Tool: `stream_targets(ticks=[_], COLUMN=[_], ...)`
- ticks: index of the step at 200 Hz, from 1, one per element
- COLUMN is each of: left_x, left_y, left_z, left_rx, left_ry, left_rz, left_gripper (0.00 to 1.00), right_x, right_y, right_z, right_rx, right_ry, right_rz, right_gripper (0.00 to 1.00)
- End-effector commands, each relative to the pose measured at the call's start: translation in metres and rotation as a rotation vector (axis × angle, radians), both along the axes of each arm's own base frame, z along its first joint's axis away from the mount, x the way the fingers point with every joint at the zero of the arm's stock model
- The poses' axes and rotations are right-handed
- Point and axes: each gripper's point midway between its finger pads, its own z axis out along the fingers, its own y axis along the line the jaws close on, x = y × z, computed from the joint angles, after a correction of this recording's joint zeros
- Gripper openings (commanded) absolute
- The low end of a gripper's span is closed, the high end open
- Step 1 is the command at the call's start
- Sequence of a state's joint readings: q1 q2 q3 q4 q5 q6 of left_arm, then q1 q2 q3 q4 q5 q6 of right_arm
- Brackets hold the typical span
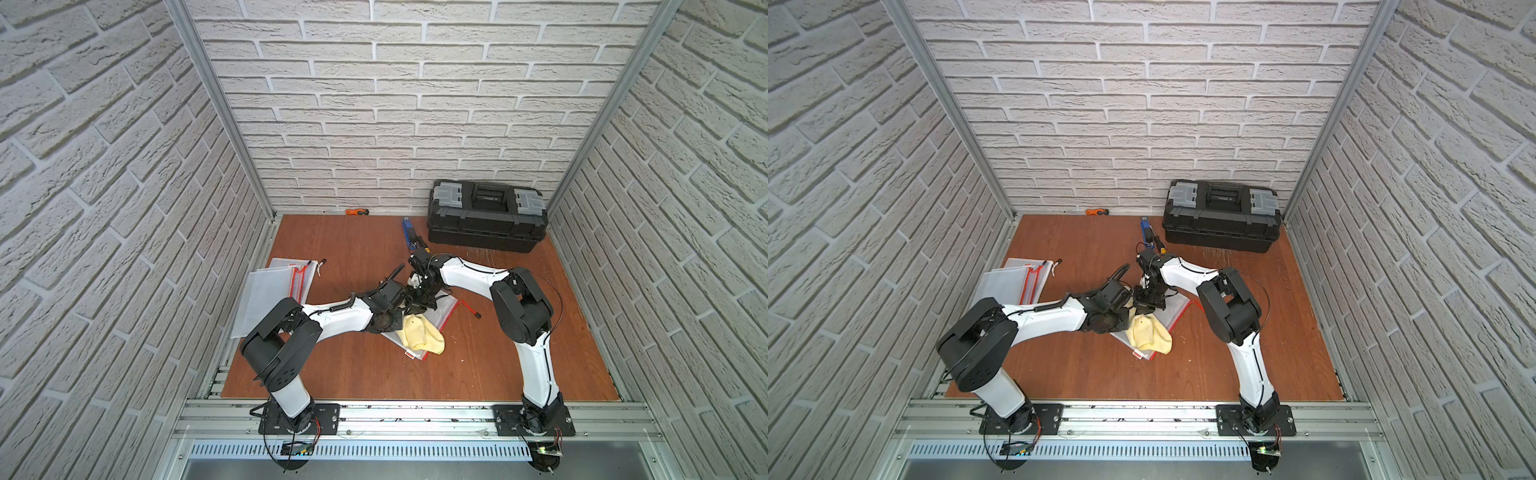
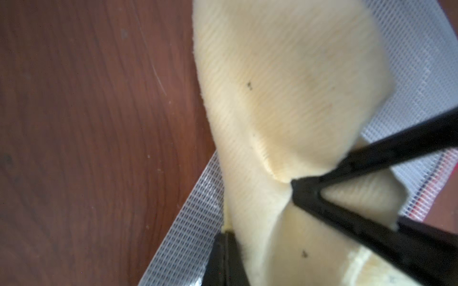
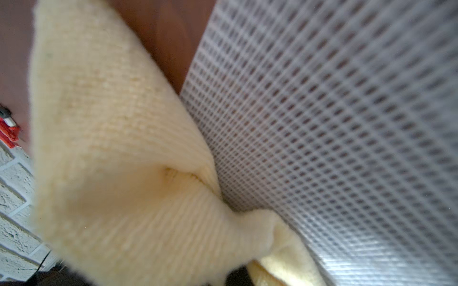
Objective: Wipe the document bag
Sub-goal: Wipe the dirt from the document bag.
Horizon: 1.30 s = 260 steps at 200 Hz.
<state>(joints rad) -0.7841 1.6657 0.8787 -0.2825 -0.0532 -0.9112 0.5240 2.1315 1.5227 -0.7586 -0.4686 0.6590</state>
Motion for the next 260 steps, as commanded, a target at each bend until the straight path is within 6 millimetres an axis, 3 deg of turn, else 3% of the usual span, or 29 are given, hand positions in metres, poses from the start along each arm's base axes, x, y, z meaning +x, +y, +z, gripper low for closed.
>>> stream_targets(ticks=[1,41,56,60,83,129,136,143,153,172,176,189,240,249,260], left_x=[-0.016,-0.019,-0.020,-0.019,-0.017,-0.011,-0.011,-0.010,-0.010,-0.010,-0.010,-0.010,-0.010,-0.010,-0.010], left_y=[0.019,0.024,0.024,0.023,0.021,0.018,0.018,0.019,0.020,0.022,0.022,0.021,0.024,0.024,0.025], left_z=[-0.026,-0.032,-0.033,-0.033,-0.032,-0.029,-0.028,-0.027,-0.025,-0.024,-0.024,-0.023,-0.023,-0.023,-0.024], left_rx=[0.060,0.070,0.071,0.071,0.073,0.089,0.091,0.093,0.094,0.093,0.092,0.090,0.091,0.090,0.090], left_ry=[0.073,0.085,0.088,0.086,0.085,0.087,0.083,0.079,0.078,0.075,0.075,0.075,0.075,0.076,0.078], left_rz=[0.021,0.030,0.028,0.026,0.019,0.010,0.010,0.013,0.015,0.021,0.022,0.021,0.021,0.021,0.022], left_gripper=[0.00,0.00,0.00,0.00,0.00,0.00,0.00,0.00,0.00,0.00,0.00,0.00,0.00,0.00,0.00], right_x=[0.012,0.021,0.017,0.018,0.004,-0.049,-0.057,-0.065,-0.071,-0.068,-0.063,-0.056,-0.026,-0.021,-0.014], right_y=[-0.060,-0.142,-0.154,-0.154,-0.122,-0.007,0.003,0.009,0.010,-0.014,-0.018,-0.039,-0.167,-0.182,-0.188], right_z=[-0.001,0.011,0.012,0.023,0.026,0.020,0.020,0.007,0.003,-0.007,0.003,0.003,0.010,0.015,0.025], right_rx=[-0.079,-0.138,-0.144,-0.136,-0.099,-0.040,-0.027,-0.031,-0.028,-0.074,-0.057,-0.051,-0.090,-0.098,-0.098], right_ry=[0.009,0.005,0.012,-0.017,-0.011,0.002,0.005,0.040,0.059,0.064,0.041,0.042,0.042,0.036,0.013], right_rz=[-0.088,-0.187,-0.196,-0.195,-0.143,0.060,0.075,0.087,0.084,0.026,0.010,-0.039,-0.245,-0.268,-0.267], right_gripper=[0.02,0.02,0.02,0.02,0.02,0.02,0.02,0.02,0.02,0.02,0.02,0.02,0.02,0.02,0.02])
